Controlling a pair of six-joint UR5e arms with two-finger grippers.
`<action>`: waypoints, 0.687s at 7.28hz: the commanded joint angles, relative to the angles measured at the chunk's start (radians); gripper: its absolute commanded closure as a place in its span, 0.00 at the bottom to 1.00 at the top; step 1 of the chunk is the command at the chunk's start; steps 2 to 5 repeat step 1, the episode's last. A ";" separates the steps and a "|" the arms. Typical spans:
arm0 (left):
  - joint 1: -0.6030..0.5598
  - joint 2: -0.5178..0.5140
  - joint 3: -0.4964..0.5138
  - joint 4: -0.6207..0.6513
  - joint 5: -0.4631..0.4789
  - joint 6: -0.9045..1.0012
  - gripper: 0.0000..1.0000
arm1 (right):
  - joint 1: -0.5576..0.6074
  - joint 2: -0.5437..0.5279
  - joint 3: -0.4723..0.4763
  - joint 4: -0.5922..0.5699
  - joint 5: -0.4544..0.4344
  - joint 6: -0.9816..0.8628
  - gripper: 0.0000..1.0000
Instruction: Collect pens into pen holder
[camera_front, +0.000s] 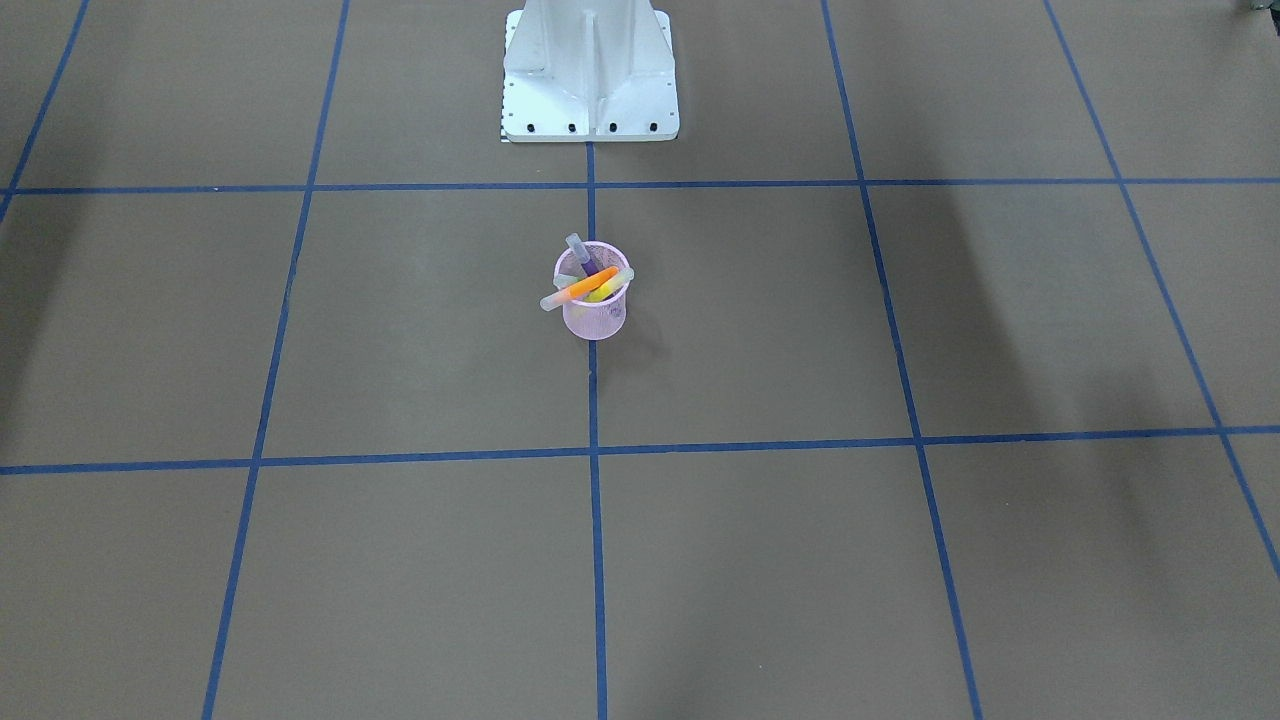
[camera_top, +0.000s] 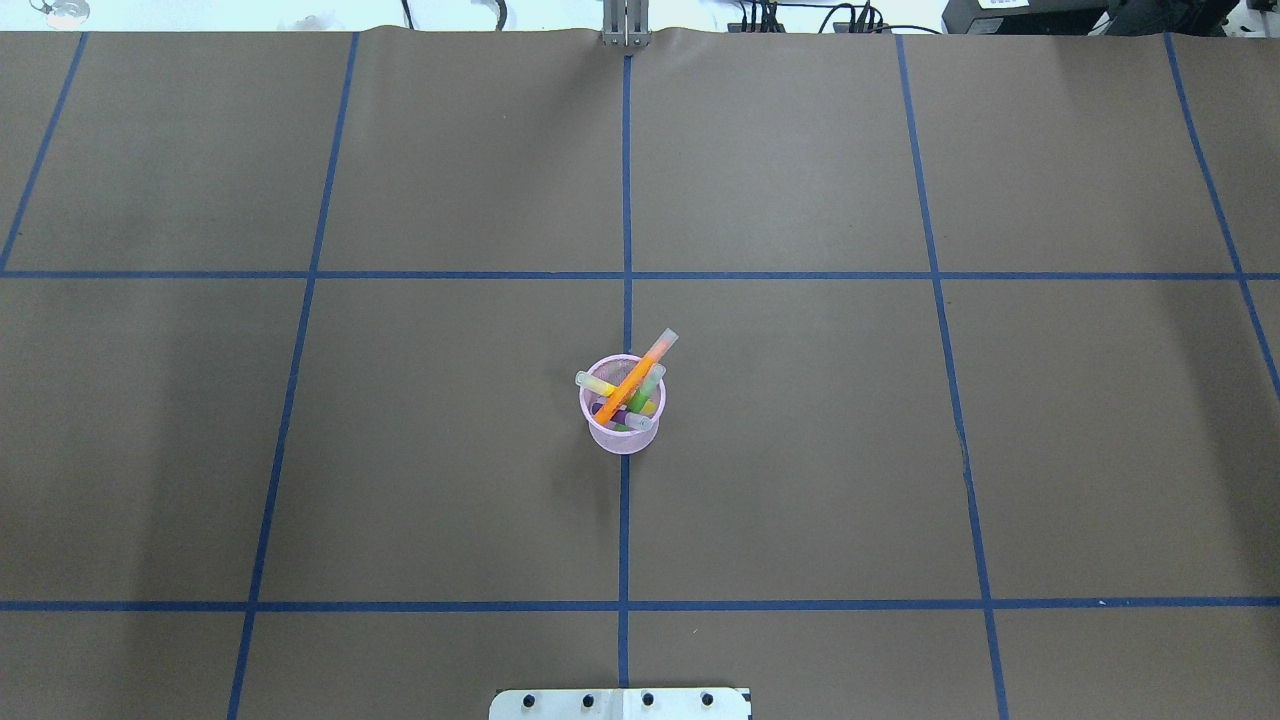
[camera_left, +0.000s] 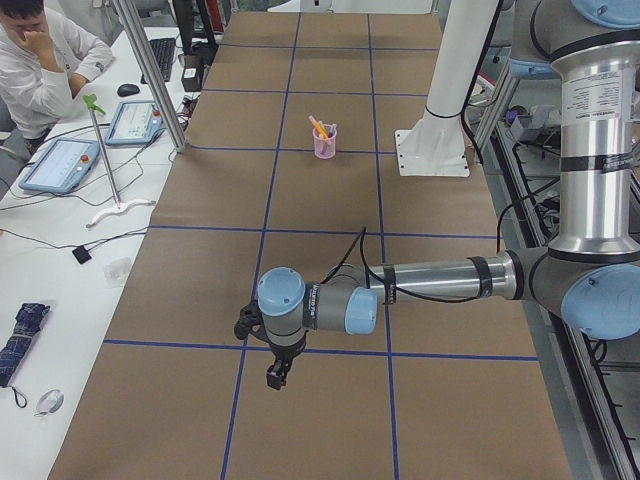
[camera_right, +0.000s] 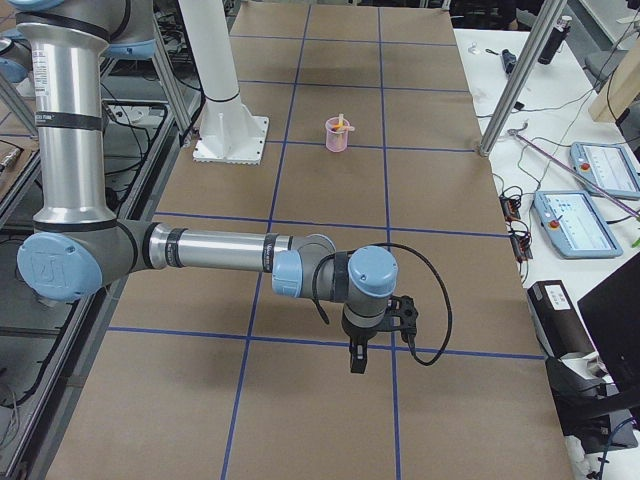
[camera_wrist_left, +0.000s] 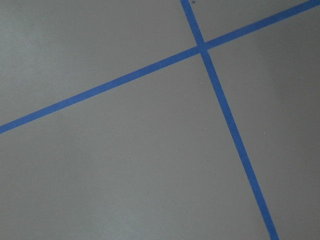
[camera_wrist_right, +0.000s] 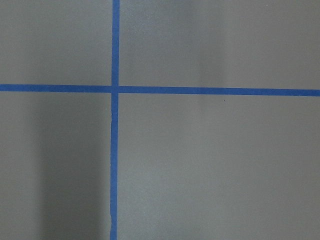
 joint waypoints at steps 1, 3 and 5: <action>0.000 0.000 0.000 0.002 0.000 0.000 0.00 | -0.002 0.000 0.000 0.000 0.001 0.000 0.00; 0.000 0.000 0.000 0.002 0.000 0.000 0.00 | -0.002 0.000 0.000 0.000 0.001 0.000 0.00; 0.000 0.000 0.000 0.002 0.000 0.000 0.00 | -0.002 0.000 0.000 0.000 0.001 0.000 0.00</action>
